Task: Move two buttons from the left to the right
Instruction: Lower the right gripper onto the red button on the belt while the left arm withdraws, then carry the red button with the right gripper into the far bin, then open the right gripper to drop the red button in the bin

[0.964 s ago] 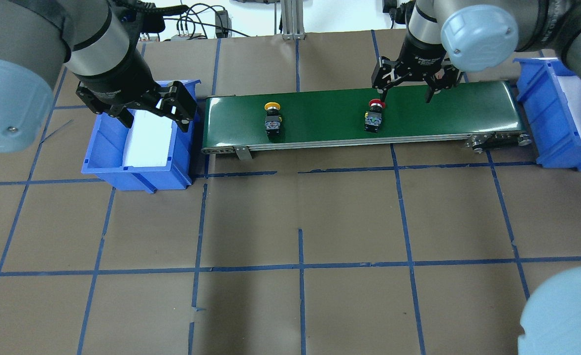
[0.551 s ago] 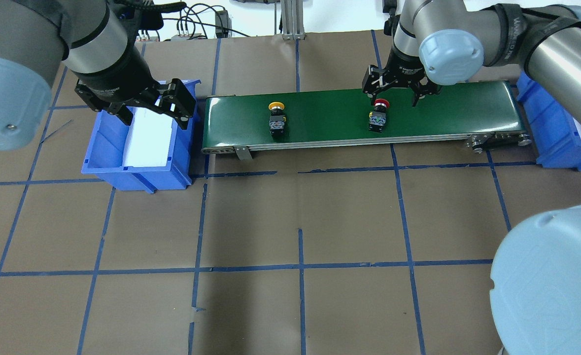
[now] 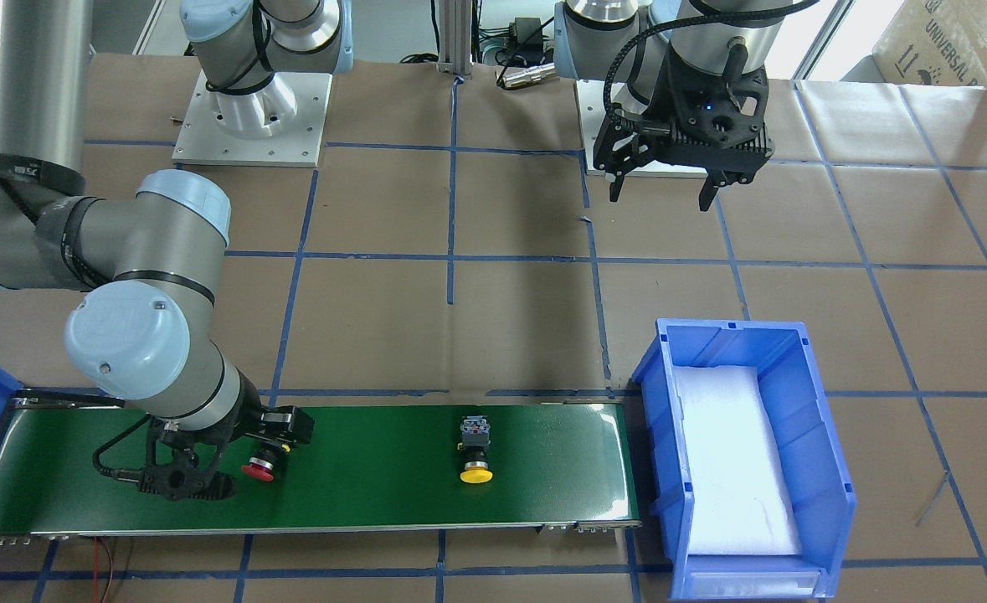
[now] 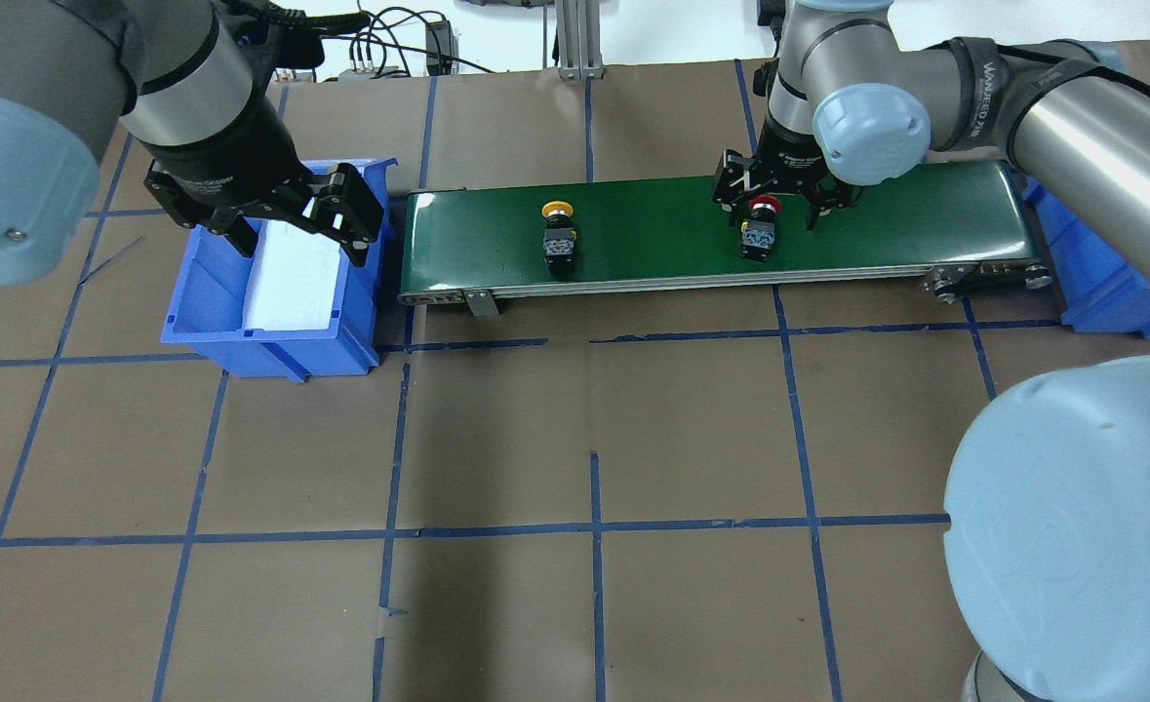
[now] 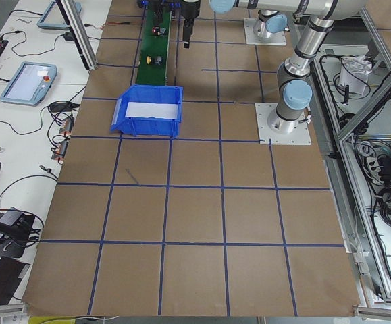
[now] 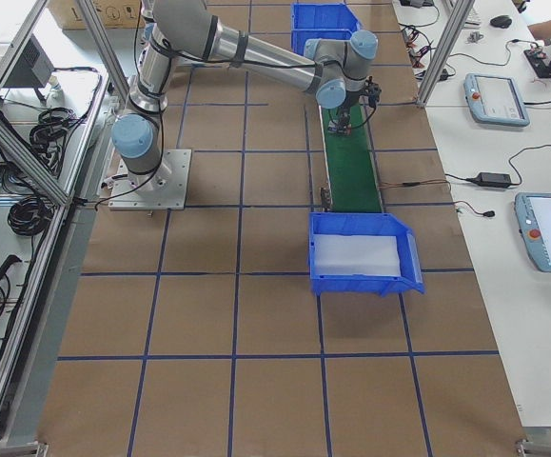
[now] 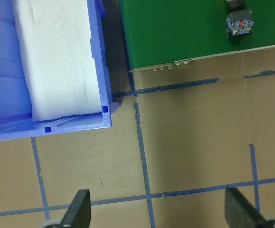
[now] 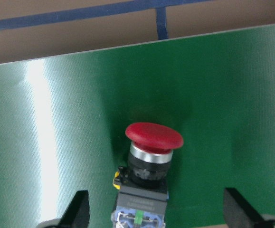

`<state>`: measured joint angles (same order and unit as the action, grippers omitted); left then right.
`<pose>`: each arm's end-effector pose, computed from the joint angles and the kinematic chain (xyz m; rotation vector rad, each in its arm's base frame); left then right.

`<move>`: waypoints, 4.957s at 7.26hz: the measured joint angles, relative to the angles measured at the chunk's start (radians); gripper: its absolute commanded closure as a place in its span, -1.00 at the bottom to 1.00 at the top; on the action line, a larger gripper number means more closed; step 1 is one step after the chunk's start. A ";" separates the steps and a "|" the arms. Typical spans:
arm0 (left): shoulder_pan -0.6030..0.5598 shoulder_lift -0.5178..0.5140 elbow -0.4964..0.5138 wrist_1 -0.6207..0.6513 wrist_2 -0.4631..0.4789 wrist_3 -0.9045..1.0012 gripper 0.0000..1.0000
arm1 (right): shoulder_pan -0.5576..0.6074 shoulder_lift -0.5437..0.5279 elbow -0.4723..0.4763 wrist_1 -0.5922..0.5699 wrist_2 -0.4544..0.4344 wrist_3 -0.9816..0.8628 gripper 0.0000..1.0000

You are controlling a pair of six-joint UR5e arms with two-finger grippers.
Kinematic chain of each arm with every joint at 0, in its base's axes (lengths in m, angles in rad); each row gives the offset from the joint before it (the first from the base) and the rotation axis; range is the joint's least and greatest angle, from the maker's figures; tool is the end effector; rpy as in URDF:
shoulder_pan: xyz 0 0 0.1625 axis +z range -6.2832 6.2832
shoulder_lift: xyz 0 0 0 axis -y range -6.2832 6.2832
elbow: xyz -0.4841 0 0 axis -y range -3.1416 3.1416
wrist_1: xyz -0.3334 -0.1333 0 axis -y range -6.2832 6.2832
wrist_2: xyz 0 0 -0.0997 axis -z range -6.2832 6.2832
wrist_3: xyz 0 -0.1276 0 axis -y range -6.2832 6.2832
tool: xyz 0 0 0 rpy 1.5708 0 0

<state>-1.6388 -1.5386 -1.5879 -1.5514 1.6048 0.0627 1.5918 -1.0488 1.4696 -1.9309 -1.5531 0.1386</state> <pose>-0.1573 -0.4121 0.5274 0.2020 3.1006 -0.0537 0.1489 -0.6345 0.3125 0.1846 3.1218 0.0968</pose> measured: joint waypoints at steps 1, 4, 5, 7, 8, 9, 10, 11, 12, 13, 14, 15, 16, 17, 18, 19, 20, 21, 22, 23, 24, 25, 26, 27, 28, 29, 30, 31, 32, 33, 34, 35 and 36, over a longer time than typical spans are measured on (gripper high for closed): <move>0.001 -0.005 -0.001 0.000 0.001 -0.002 -1.00 | 0.000 0.004 0.003 0.001 -0.001 0.003 -1.00; 0.005 -0.002 -0.010 0.000 0.000 -0.005 -1.00 | 0.000 0.014 0.010 0.004 -0.006 0.002 -0.10; 0.007 -0.002 -0.011 -0.001 0.000 -0.005 -1.00 | -0.001 0.016 0.010 0.004 -0.011 -0.003 0.03; 0.007 -0.004 -0.013 0.000 -0.003 -0.007 -1.00 | -0.002 0.017 0.010 0.004 -0.015 -0.012 0.53; 0.007 -0.005 -0.014 0.000 -0.005 -0.009 -1.00 | -0.005 0.018 0.007 0.013 -0.015 -0.014 0.57; 0.007 -0.004 -0.014 0.000 -0.004 -0.010 -1.00 | -0.008 0.018 0.000 0.027 -0.015 -0.016 0.62; 0.007 -0.003 -0.015 0.000 -0.003 -0.010 -1.00 | -0.010 0.018 -0.016 0.038 -0.014 -0.017 0.62; 0.007 -0.002 -0.015 -0.001 -0.001 -0.010 -1.00 | -0.017 0.017 -0.044 0.059 -0.015 -0.019 0.62; 0.007 -0.004 -0.010 -0.004 0.000 -0.012 -1.00 | -0.033 0.016 -0.086 0.100 -0.018 -0.031 0.73; 0.009 -0.007 -0.001 -0.009 0.001 -0.016 -1.00 | -0.064 0.013 -0.134 0.150 -0.032 -0.073 0.75; 0.016 -0.013 0.010 -0.012 0.002 -0.021 -1.00 | -0.116 0.005 -0.171 0.184 -0.055 -0.163 0.74; 0.043 -0.024 0.031 -0.021 0.000 -0.024 -1.00 | -0.188 -0.002 -0.191 0.196 -0.067 -0.281 0.74; 0.084 -0.037 0.056 -0.041 -0.006 -0.024 -1.00 | -0.271 -0.009 -0.207 0.195 -0.067 -0.397 0.75; 0.108 -0.045 0.067 -0.058 -0.010 -0.023 -1.00 | -0.347 -0.011 -0.235 0.188 -0.068 -0.513 0.76; 0.113 -0.045 0.065 -0.066 -0.012 -0.023 -1.00 | -0.407 -0.008 -0.260 0.183 -0.073 -0.611 0.76; 0.105 -0.046 0.061 -0.067 -0.015 -0.025 -1.00 | -0.462 -0.001 -0.272 0.167 -0.075 -0.697 0.76; 0.083 -0.053 0.060 -0.063 -0.017 -0.025 -1.00 | -0.520 0.021 -0.279 0.130 -0.073 -0.785 0.76; 0.051 -0.060 0.061 -0.054 -0.016 -0.024 -1.00 | -0.564 0.056 -0.284 0.087 -0.068 -0.845 0.75; 0.031 -0.064 0.065 -0.046 -0.016 -0.020 -1.00 | -0.589 0.091 -0.288 0.056 -0.067 -0.875 0.70; 0.026 -0.062 0.071 -0.043 -0.015 -0.016 -1.00 | -0.602 0.122 -0.289 0.041 -0.067 -0.888 0.65; 0.026 -0.062 0.077 -0.041 -0.013 -0.016 -1.00 | -0.609 0.149 -0.290 0.036 -0.068 -0.893 0.48; 0.026 -0.062 0.084 -0.044 -0.012 -0.018 -1.00 | -0.613 0.170 -0.290 0.034 -0.070 -0.894 0.32; 0.025 -0.061 0.090 -0.051 -0.010 -0.020 -1.00 | -0.616 0.188 -0.290 0.034 -0.073 -0.893 0.00; 0.025 -0.054 0.094 -0.056 -0.010 -0.019 -1.00 | -0.617 0.199 -0.291 0.034 -0.073 -0.890 -0.96; 0.028 -0.045 0.096 -0.059 -0.008 -0.014 -1.00 | -0.617 0.202 -0.292 0.034 -0.070 -0.886 -0.99; 0.041 -0.038 0.097 -0.060 -0.001 -0.012 -1.00 | -0.617 0.200 -0.292 0.036 -0.070 -0.884 -0.99; 0.055 -0.036 0.098 -0.060 0.009 -0.010 -1.00 | -0.616 0.193 -0.294 0.040 -0.072 -0.883 -0.99; 0.059 -0.033 0.091 -0.059 0.016 -0.009 -1.00 | -0.614 0.175 -0.301 0.050 -0.074 -0.881 -0.99; 0.060 -0.027 0.080 -0.059 0.020 -0.010 -1.00 | -0.609 0.147 -0.319 0.093 -0.073 -0.879 -0.99; 0.060 -0.024 0.074 -0.059 0.022 -0.014 -1.00 | -0.593 0.114 -0.341 0.165 -0.071 -0.874 -0.99; 0.060 -0.023 0.072 -0.059 0.022 -0.016 -1.00 | -0.558 0.082 -0.355 0.218 -0.070 -0.862 -0.99; 0.060 -0.022 0.071 -0.059 0.023 -0.017 -1.00 | -0.515 0.058 -0.357 0.243 -0.071 -0.847 -0.99; 0.060 -0.021 0.071 -0.059 0.023 -0.018 -1.00 | -0.461 0.044 -0.354 0.255 -0.071 -0.826 -0.99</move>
<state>-1.5784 -1.5600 -1.5169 -1.6100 1.6280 0.0449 1.1306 -1.0051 1.1155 -1.6759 -1.6244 -0.6876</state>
